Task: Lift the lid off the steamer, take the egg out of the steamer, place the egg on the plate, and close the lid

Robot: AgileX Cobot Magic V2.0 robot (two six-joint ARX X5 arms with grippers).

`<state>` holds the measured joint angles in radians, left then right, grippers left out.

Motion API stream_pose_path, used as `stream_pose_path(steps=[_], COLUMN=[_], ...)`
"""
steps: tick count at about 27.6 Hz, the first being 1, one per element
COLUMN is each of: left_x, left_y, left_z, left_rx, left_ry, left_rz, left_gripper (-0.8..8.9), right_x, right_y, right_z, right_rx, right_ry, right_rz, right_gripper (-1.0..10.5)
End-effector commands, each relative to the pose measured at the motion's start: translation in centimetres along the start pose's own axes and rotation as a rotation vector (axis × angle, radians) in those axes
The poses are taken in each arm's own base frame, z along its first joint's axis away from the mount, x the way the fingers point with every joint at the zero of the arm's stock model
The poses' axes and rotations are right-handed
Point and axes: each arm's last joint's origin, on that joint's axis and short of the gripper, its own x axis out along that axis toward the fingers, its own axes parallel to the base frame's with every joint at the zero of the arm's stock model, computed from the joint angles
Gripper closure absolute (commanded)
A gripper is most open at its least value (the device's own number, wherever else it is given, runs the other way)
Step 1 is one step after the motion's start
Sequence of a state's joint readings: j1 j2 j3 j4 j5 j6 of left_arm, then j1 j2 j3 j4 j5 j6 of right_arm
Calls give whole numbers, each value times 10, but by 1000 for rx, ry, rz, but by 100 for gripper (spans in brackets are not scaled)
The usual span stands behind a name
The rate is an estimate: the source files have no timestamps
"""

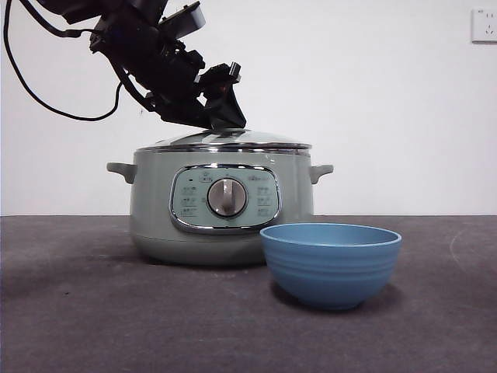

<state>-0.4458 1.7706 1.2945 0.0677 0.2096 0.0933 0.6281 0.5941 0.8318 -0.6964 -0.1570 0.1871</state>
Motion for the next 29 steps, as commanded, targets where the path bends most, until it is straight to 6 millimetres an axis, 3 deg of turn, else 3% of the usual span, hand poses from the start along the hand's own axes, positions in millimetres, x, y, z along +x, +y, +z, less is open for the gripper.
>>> stream_pose_path(steps=[1, 26, 27, 29], left_x=[2, -9, -9, -10], left_y=[-2, -3, -3, -3], left_z=[-6, 6, 6, 7], left_rx=[2, 14, 14, 16], left_ry=[37, 13, 11, 3], left_rz=[-9, -5, -6, -4], left_gripper=[821, 808, 745, 384], right_x=[2, 2, 2, 2], right_y=[-1, -1, -1, -1], right_z=[-2, -5, -6, -6], right_rx=[-1, -15, -15, -15], right_ry=[5, 38, 40, 42], right_rz=[1, -8, -8, -8], right_gripper=[506, 506, 506, 506])
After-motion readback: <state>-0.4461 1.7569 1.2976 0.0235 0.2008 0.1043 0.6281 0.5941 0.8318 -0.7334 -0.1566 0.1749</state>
